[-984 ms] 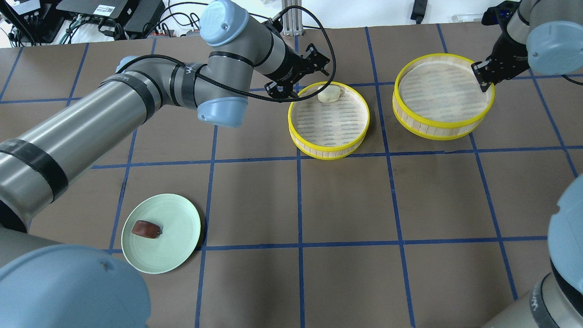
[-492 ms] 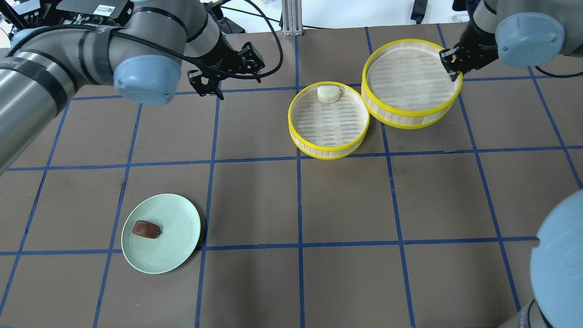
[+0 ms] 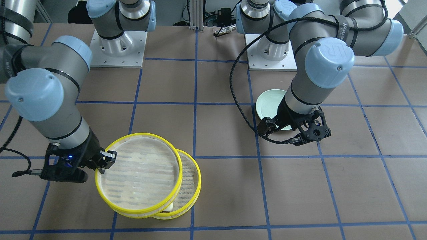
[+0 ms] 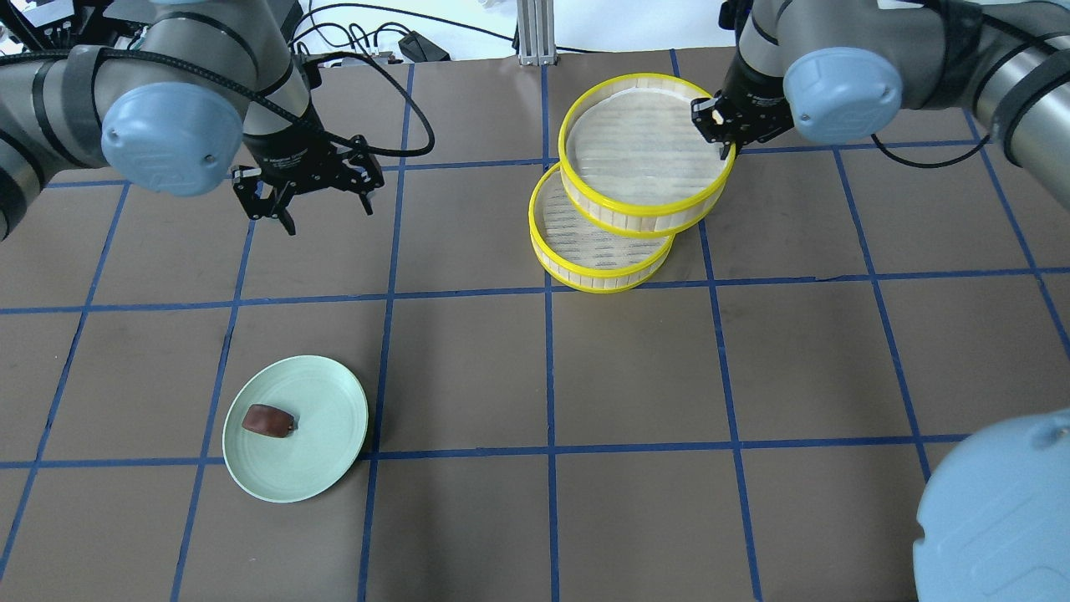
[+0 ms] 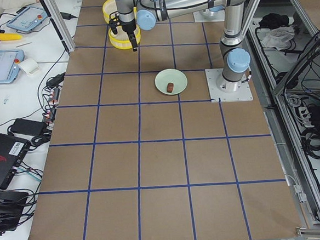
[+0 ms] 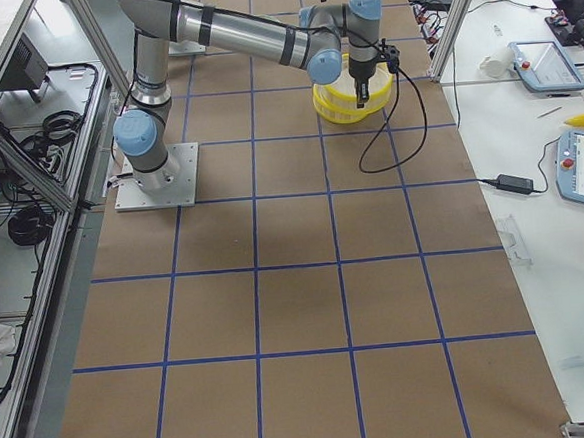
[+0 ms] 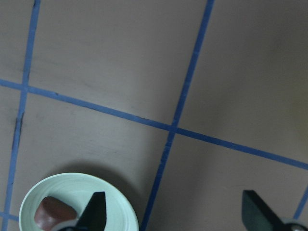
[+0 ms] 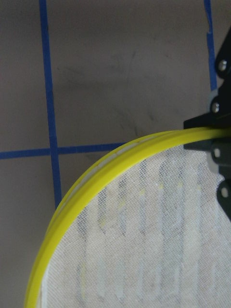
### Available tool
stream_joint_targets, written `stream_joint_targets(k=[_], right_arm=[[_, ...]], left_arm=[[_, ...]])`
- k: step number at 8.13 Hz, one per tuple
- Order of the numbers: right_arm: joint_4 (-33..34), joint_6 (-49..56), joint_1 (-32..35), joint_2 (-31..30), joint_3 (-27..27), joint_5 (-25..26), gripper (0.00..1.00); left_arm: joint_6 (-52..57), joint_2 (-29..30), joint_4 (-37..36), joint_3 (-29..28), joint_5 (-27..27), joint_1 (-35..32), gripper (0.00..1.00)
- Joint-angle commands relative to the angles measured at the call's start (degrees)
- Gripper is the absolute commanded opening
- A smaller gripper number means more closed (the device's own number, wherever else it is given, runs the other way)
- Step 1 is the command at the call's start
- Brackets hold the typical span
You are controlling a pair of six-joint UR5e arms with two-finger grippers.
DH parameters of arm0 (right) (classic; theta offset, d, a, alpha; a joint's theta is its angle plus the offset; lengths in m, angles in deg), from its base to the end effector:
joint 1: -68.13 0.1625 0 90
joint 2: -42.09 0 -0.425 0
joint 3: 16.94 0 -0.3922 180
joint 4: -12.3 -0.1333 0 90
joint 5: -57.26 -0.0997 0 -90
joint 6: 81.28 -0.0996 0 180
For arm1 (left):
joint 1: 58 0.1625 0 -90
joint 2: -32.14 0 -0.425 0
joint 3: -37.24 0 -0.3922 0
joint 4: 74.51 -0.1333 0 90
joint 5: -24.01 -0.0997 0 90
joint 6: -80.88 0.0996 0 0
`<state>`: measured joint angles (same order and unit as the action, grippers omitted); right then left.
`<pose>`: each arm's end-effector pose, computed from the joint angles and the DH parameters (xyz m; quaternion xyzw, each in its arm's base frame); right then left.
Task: Place buns in different layers of steamer
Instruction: 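Restack the top tier with the right gripper while the left gripper withdraws, then lower the left gripper over the brown bun on the plate and close it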
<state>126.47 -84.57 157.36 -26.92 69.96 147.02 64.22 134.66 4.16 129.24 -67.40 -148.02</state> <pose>0.1252 -0.6372 0.3507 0.0353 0.9979 -0.0547 0.0033 -0.1310 -0.5658 0.3741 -0.1443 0.9891 0.0258 0.0162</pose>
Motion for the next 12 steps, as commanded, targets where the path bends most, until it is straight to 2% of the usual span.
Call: stream_joint_targets(k=[1, 2, 4, 5, 9, 12], right_arm=[[3.8, -6.8, 4.4, 2.5, 0.7, -1.4, 0.00], [5.2, -6.6, 4.6, 3.3, 1.0, -1.4, 0.00], [5.3, -5.3, 4.5, 3.9, 1.6, -0.4, 0.00], [5.2, -3.7, 4.5, 4.3, 1.7, 1.0, 0.00], [5.0, -3.5, 4.3, 4.2, 3.6, 1.0, 0.00], [5.2, -4.1, 4.3, 4.0, 3.7, 0.6, 0.00]], left_arm=[[-0.3, -1.8, 2.3, 7.9, -2.9, 6.1, 1.00], [-2.6, -2.3, 2.4, 11.2, -3.0, 8.0, 1.00], [-14.5, -1.7, 5.9, 13.1, -3.6, 8.6, 1.00], [-15.0, -1.1, 6.5, 13.4, -5.8, 8.7, 1.00], [-16.3, 4.3, 6.5, 16.7, -5.9, 10.8, 1.00], [-16.6, 6.7, 6.4, 17.1, -6.8, 11.2, 1.00]])
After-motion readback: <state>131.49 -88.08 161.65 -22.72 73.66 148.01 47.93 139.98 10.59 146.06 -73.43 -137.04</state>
